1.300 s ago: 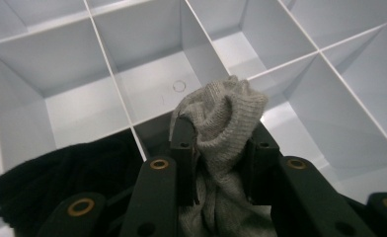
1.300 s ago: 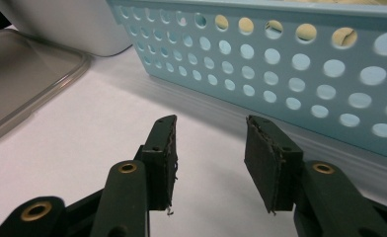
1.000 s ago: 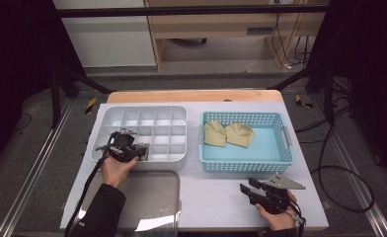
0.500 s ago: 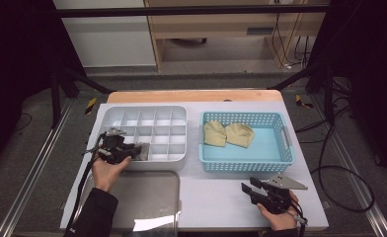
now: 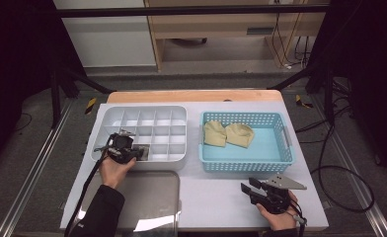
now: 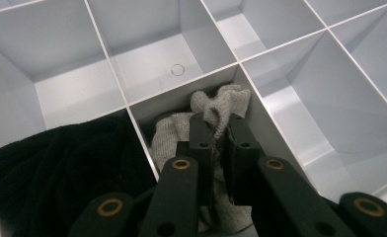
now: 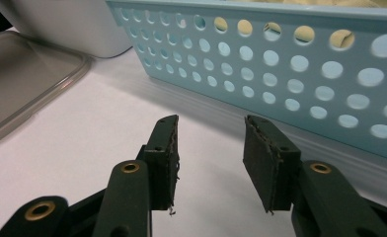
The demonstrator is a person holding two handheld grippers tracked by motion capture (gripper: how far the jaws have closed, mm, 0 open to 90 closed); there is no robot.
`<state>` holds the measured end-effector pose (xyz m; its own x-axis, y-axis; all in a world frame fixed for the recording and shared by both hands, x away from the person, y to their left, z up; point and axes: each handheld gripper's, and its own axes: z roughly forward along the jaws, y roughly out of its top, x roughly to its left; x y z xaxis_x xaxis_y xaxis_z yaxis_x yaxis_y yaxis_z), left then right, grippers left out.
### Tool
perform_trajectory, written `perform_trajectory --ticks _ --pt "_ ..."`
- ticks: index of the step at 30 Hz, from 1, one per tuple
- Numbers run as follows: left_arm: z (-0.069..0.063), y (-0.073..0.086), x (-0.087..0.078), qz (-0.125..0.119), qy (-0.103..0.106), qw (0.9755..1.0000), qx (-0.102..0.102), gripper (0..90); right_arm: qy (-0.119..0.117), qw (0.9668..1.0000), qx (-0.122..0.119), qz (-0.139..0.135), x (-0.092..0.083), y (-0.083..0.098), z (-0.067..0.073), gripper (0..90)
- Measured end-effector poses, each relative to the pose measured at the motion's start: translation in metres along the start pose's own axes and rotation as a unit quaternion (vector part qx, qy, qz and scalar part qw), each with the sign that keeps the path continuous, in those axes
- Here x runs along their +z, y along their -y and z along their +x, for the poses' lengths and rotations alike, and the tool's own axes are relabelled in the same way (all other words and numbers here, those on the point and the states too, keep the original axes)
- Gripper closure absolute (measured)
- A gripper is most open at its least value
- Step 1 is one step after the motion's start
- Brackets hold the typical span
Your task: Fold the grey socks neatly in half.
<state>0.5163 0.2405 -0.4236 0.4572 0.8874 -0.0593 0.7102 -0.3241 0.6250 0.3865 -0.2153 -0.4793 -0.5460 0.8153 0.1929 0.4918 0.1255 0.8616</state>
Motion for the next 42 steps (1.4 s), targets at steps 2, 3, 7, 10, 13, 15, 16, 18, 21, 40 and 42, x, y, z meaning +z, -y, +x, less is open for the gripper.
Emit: perform_trajectory --ticks 2,3,7,10,13,15,16,18,21,40,42 --pt "0.000 0.001 -0.001 -0.005 0.003 1.0000 -0.002 79.4 0.000 1.0000 0.000 -0.001 0.000 0.000 0.000 57.0" --pt "0.001 0.002 -0.003 -0.011 0.011 0.9999 -0.003 75.3 0.000 1.0000 0.000 -0.001 -0.001 0.000 0.000 57.0" --pt "0.001 0.005 -0.016 -0.045 0.019 0.9988 0.005 62.4 0.002 1.0000 0.000 -0.003 -0.002 -0.001 0.000 56.8" --pt "0.002 0.009 -0.031 -0.080 0.021 0.9965 0.004 56.0 0.003 1.0000 0.001 -0.003 -0.003 -0.001 -0.001 57.2" --pt "0.001 0.016 -0.047 -0.117 0.027 0.9927 0.000 50.3 0.002 1.0000 0.001 -0.003 -0.004 -0.001 -0.001 57.6" --pt "-0.001 0.021 -0.056 -0.136 0.034 0.9901 -0.003 47.6 0.001 1.0000 0.001 -0.006 -0.006 -0.001 -0.002 57.6" --pt "-0.003 0.025 -0.060 -0.149 0.037 0.9882 -0.004 47.3 0.000 1.0000 -0.002 -0.008 -0.007 -0.001 -0.002 57.4" --pt "-0.006 0.031 -0.067 -0.164 0.043 0.9855 -0.002 46.3 -0.002 1.0000 -0.004 -0.009 -0.008 -0.002 -0.002 57.7" --pt "-0.012 0.039 -0.073 -0.174 0.045 0.9837 0.004 45.0 -0.010 0.9999 -0.007 -0.011 -0.011 -0.003 -0.002 56.8" --pt "-0.048 0.078 -0.069 -0.181 0.046 0.9821 0.026 44.1 -0.062 0.9965 -0.036 -0.045 -0.023 -0.023 0.001 54.2" --pt "-0.050 0.081 -0.068 -0.183 0.047 0.9816 0.027 44.9 -0.066 0.9960 -0.036 -0.049 -0.026 -0.026 0.002 54.1"
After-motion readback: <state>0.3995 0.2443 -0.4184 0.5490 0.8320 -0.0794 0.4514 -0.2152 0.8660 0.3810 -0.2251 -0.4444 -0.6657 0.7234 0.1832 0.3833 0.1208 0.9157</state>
